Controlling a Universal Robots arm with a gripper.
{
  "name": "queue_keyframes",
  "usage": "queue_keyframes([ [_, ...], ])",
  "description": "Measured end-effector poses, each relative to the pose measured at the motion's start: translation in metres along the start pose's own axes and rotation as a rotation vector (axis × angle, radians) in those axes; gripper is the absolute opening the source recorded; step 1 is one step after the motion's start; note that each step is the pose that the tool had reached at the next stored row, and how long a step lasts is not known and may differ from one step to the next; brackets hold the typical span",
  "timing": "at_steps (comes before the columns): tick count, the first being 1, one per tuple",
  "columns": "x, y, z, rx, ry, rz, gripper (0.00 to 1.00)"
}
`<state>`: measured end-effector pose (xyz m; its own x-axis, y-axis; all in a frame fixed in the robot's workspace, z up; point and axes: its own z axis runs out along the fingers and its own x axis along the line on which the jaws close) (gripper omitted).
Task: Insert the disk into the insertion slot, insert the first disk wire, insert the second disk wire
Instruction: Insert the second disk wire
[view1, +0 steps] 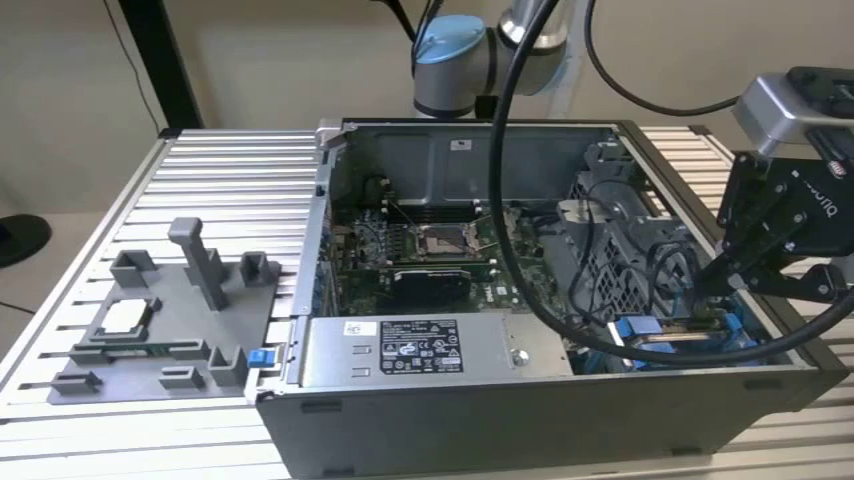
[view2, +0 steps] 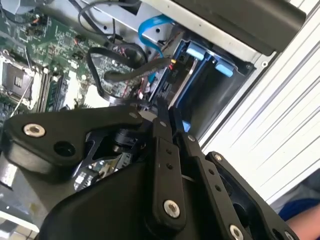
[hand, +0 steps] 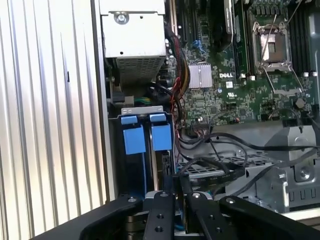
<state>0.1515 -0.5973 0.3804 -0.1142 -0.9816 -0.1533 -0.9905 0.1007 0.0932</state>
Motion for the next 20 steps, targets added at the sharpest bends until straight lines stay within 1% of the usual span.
queue_keyframes([
  [1, 0.0, 0.0002, 0.0003, -0.0018, 0.0042, 0.001, 0.0],
  [2, 0.0002, 0.0003, 0.0007, -0.0057, 0.0085, 0.002, 0.0],
  [4, 0.0015, 0.0001, 0.0014, -0.0163, 0.0135, 0.0, 0.0],
  [5, 0.0021, 0.0, 0.0019, -0.0227, 0.0146, -0.004, 0.0],
  [8, 0.0031, -0.0003, 0.0044, -0.0315, 0.0167, -0.022, 0.0],
  [9, 0.0033, -0.0004, 0.0051, -0.0341, 0.0164, -0.026, 0.0],
  [15, 0.0037, -0.0017, 0.0081, -0.0617, 0.0118, -0.024, 0.0],
  [16, 0.0037, -0.0023, 0.0087, -0.0637, 0.0107, -0.024, 0.0],
  [20, 0.0045, -0.0034, 0.0138, -0.065, 0.0018, -0.024, 0.0],
])
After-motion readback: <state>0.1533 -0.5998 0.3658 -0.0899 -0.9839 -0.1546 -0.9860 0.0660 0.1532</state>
